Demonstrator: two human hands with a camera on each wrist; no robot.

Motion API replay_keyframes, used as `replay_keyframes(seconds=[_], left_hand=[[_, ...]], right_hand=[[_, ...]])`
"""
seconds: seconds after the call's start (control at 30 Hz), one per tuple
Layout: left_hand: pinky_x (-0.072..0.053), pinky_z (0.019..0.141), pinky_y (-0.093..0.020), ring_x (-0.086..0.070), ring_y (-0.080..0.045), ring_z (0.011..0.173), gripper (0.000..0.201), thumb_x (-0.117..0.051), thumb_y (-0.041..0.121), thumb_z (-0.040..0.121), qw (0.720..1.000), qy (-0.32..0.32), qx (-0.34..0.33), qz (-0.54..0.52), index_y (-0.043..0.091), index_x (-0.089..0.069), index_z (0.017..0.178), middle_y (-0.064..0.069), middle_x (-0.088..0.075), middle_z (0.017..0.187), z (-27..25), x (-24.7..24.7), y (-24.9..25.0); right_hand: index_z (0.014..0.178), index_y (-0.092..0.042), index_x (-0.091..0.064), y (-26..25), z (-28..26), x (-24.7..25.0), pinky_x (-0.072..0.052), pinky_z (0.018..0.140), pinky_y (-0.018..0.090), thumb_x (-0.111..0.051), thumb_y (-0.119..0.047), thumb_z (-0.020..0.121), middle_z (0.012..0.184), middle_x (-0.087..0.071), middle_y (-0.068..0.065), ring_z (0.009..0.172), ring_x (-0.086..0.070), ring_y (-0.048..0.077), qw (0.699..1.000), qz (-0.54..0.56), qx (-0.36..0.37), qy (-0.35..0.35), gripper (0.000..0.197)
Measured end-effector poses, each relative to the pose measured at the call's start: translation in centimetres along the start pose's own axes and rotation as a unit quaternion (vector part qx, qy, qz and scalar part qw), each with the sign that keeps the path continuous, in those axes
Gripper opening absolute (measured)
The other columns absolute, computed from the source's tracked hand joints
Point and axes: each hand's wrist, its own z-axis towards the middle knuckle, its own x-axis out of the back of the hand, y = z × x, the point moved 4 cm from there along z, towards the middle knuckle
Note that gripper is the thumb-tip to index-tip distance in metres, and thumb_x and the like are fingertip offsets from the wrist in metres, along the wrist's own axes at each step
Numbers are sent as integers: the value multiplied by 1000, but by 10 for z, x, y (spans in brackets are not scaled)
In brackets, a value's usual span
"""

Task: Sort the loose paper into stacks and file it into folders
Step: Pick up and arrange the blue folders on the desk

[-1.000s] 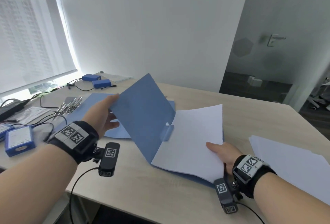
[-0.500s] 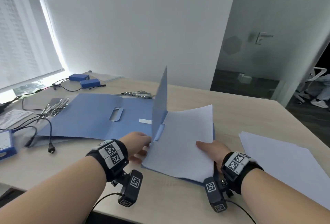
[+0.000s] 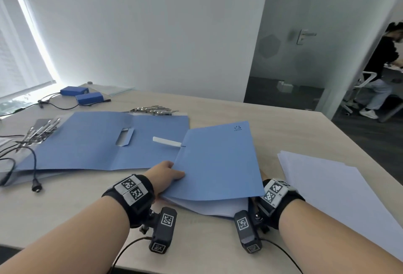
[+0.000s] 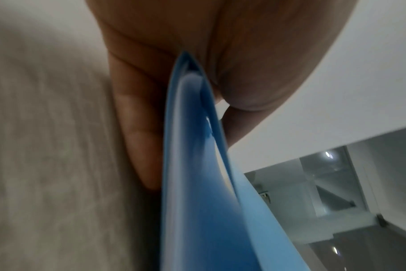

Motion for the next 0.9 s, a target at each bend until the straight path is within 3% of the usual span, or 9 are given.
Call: replay_keyframes(seconds=[0.07,0.1,0.23,0.4,0.5,0.57,0.67,0.77,0.9], left_hand=[[-63,75,-47,-72,-31,92,32,-67,16,95,999,-5,8,-46,14,-54,124,-12,-70,113,-3,-3,-4],[-63,71,-48,-72,-32,90,32,-66,15,96,998,-7,9,-57,15,-53,125,-12,-70,113,-3,-3,-7],[-57,81,-65,-72,-39,100,34,-67,16,96,997,-14,6,-82,17,-53,126,-14,-69,117,-4,-3,-12],[-60,78,-58,-72,-38,99,40,-70,16,94,998,-8,-5,-68,18,-52,130,-14,-69,119,-4,-1,-12],[-58,87,-58,-72,-37,100,49,-73,18,89,998,0,-20,-58,19,-52,133,-13,-70,119,3,1,-16],[-58,86,-60,-72,-39,100,41,-70,14,92,997,3,-27,-73,21,-53,129,-13,-70,118,3,1,-15],[-57,89,-60,-71,-41,103,32,-66,8,95,995,7,-42,-92,24,-56,120,-14,-70,116,2,1,-14],[-56,90,-60,-70,-43,103,34,-62,2,96,991,9,-62,-116,23,-57,123,-14,-70,113,1,3,-16],[-56,92,-54,-73,-36,92,34,-59,-2,97,983,3,-97,-159,23,-59,120,-8,-75,101,-4,5,-17]], right_hand=[[38,-19,-59,0,2,1,-45,41,17,-94,-2,46,44,-53,-3,37,-51,10,999,25,-14,32,39],[42,-18,-57,0,3,3,-44,42,18,-81,2,68,45,-52,-3,37,-50,11,999,15,-25,46,40],[59,-13,-40,0,-5,16,-38,39,16,-49,-8,100,43,-49,-1,33,-45,13,985,-1,-74,159,42],[61,-14,-38,-3,-12,30,-34,59,33,-48,-7,102,60,-46,6,56,-41,20,966,-69,-110,222,43],[78,-14,-60,-4,-22,28,-49,74,36,-74,-44,85,78,-66,10,73,-63,30,967,-51,-138,209,34],[85,-18,-67,-7,-24,32,-56,79,42,-72,-56,83,82,-72,6,76,-69,29,971,-59,-136,190,37],[97,-15,-71,-12,-29,37,-60,72,38,-65,-44,92,78,-74,4,68,-71,23,967,-95,-133,194,30],[114,-12,-67,-15,-32,37,-57,91,47,-60,-45,96,99,-73,6,89,-71,26,968,-91,-103,210,38],[118,-12,-62,-17,-35,27,-60,66,34,-58,-30,101,108,-72,5,86,-71,20,976,-99,-69,184,25]])
